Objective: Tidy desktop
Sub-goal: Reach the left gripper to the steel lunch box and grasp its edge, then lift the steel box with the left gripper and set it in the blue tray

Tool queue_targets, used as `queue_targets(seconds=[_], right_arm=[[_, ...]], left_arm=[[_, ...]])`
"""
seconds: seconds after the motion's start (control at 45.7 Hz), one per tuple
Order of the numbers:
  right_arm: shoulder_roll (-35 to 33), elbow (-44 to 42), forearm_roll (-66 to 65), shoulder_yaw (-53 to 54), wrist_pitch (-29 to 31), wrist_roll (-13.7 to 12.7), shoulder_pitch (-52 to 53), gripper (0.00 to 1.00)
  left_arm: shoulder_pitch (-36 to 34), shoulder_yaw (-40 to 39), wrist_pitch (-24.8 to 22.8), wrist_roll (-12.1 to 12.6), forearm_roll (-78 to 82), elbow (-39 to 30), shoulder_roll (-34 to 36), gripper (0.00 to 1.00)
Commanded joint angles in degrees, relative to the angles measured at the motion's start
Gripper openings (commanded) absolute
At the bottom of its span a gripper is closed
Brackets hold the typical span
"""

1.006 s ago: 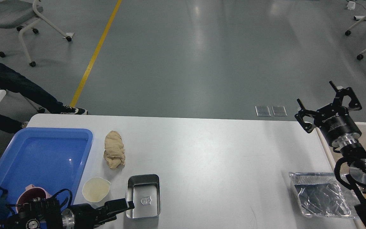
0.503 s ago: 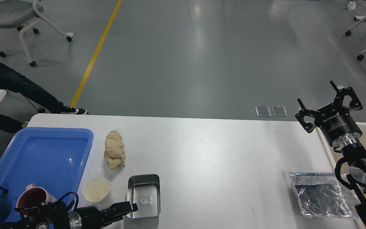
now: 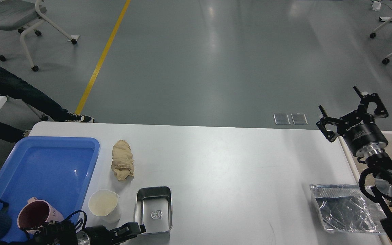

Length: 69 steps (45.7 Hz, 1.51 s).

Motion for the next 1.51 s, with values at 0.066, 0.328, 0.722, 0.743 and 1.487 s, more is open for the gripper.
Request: queue_targets(seconds=[0.066, 0.328, 0.722, 0.743, 1.487], right_arm=[[0.02, 0.0, 0.0, -0.01, -0.05, 0.0, 0.0, 1.0], [0.02, -0.09, 0.0, -0.01, -0.05, 0.0, 0.0, 1.0], [-0.07, 0.0, 0.0, -0.01, -0.05, 0.0, 0.09, 1.0], [-0.07, -0.09, 0.0, -0.01, -0.05, 0.0, 0.09, 1.0], [0.46, -0.18, -2.02, -0.18, -0.05, 0.0, 0.97, 1.0]], left_arm=[[0.1, 0.0, 0.67, -1.43, -0.11, 0.87, -0.9, 0.01], [0.01, 0.0, 1.02, -1.43, -0.2, 1.14, -1.43, 0.0], [-4.38, -0.17, 0.67, -1.43, -0.73, -3.08, -1.43, 0.0], [-4.73, -0.17, 0.58, -1.43, -0.73, -3.34, -1.43, 0.0], [-18.62, -0.09, -3.99, -0.46, -7.93, -12.22, 13.59, 0.0]])
